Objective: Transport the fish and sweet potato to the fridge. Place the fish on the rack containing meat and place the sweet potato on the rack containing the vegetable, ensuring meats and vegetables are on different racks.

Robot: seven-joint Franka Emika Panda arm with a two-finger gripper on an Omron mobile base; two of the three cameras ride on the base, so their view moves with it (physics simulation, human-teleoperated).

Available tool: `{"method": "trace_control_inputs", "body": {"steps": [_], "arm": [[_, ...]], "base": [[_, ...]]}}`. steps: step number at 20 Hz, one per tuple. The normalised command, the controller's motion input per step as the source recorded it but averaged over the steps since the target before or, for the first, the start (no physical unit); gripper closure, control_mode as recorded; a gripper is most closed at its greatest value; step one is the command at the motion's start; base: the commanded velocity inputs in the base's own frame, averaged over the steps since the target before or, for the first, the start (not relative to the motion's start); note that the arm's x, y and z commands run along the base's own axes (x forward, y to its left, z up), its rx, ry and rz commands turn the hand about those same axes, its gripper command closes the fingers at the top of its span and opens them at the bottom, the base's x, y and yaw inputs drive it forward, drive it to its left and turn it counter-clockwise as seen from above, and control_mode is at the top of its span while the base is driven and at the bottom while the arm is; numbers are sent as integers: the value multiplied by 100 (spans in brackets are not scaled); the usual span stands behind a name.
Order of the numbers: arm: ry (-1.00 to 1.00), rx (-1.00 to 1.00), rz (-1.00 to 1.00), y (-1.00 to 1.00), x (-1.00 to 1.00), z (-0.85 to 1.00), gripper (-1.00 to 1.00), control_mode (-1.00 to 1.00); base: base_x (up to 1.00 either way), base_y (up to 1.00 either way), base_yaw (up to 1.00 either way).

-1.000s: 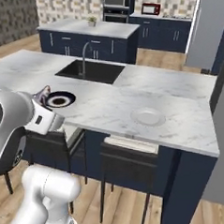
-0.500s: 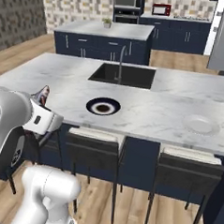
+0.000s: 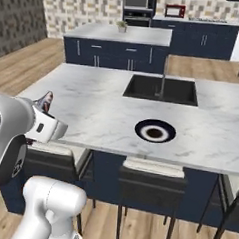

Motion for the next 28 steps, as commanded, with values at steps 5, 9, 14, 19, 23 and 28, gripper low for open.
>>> {"method": "trace_control_inputs", "body": {"steps": [5,9,14,19,23,28], "arm": [[0,0,0,0,0,0,100,100],[0,0,0,0,0,0,100,100],[0,0,0,0,0,0,100,100],[0,0,0,0,0,0,100,100],[0,0,0,0,0,0,100,100],[0,0,0,0,0,0,100,100]], "base": [[26,100,-12],[-6,100,-11],[-14,100,-5],[-2,100,0],[8,100,0],[67,100,-9]]}}
